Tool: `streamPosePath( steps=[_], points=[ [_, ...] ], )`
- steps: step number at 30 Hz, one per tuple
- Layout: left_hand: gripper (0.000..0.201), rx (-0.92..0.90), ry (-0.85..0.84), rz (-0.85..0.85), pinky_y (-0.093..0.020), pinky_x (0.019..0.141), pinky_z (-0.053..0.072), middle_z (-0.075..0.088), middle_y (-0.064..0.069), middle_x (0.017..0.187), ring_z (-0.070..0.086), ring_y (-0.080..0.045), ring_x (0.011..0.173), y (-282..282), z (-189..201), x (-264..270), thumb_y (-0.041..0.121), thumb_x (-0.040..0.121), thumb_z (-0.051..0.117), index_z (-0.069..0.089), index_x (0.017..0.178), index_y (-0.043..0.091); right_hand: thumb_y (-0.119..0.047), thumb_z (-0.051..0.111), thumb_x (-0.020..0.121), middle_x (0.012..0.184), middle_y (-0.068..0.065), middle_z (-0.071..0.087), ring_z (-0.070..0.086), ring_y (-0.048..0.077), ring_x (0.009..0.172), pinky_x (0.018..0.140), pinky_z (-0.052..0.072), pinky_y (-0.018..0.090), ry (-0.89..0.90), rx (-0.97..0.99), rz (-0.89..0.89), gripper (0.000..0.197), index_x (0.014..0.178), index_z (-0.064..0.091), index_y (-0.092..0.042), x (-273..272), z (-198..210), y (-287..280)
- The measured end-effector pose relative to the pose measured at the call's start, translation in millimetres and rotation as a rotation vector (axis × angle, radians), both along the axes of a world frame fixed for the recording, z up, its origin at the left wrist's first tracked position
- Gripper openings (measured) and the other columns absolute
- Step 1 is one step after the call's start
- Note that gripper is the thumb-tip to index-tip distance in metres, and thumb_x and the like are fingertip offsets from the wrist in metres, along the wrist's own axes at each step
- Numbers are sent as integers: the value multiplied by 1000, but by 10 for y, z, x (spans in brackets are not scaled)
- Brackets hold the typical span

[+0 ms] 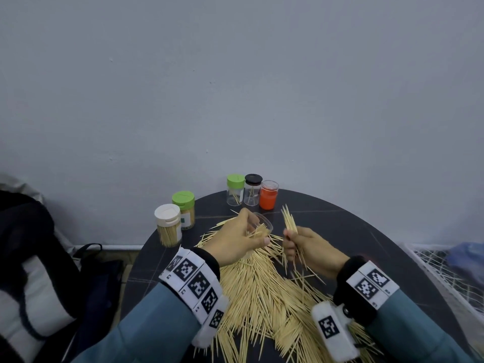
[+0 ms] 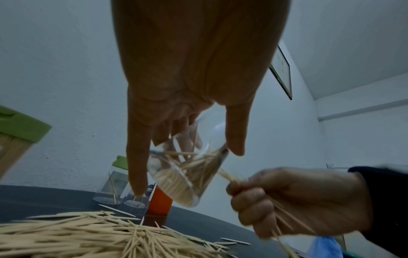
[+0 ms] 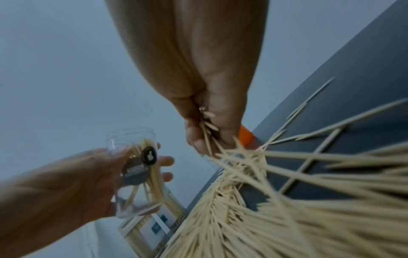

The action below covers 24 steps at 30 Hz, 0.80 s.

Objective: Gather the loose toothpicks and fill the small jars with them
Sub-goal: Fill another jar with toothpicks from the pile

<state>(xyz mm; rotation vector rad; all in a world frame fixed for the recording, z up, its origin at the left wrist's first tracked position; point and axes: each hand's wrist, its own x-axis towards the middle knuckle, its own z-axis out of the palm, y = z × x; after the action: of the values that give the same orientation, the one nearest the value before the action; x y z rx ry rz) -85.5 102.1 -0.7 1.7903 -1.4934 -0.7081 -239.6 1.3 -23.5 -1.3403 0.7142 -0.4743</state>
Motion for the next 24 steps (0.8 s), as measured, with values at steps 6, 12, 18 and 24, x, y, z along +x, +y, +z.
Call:
streamPosePath(
  steps=[6, 12, 18, 24],
  points=[
    [39, 50, 20, -53, -17, 63, 40, 53, 5, 107, 51, -4, 84, -34, -56, -33, 33, 87, 65, 42, 114, 19, -13, 26, 102, 54, -7, 37, 36, 5, 46, 46, 34, 16, -325, -66, -129, 25, 82, 40, -11, 137, 261, -27],
    [39, 43, 54, -108, -13, 61, 39, 54, 8, 100, 51, -2, 80, -42, -74, -60, 32, 86, 65, 43, 114, 16, -15, 24, 103, 60, -3, 41, 43, 8, 53, 55, 39, 18, -434, -194, -216, 26, 84, 42, -13, 330, 334, 146],
    [62, -19, 171, -149, -30, 89, 48, 58, 2, 109, 56, -10, 92, -33, -51, -56, 22, 86, 67, 33, 137, 24, -21, 28, 102, 92, -2, 66, 64, -3, 81, 67, 47, 7, -288, -377, -219, 30, 100, 56, -13, 359, 59, 354],
    [52, -13, 155, -129, -38, 93, 50, 61, -3, 111, 61, -18, 101, -42, -58, -35, 27, 85, 68, 42, 128, 15, -28, 34, 99, 113, 2, 65, 64, 6, 101, 76, 53, 19, -272, -281, -153, 34, 112, 61, -13, 319, -17, 355]
  ],
)
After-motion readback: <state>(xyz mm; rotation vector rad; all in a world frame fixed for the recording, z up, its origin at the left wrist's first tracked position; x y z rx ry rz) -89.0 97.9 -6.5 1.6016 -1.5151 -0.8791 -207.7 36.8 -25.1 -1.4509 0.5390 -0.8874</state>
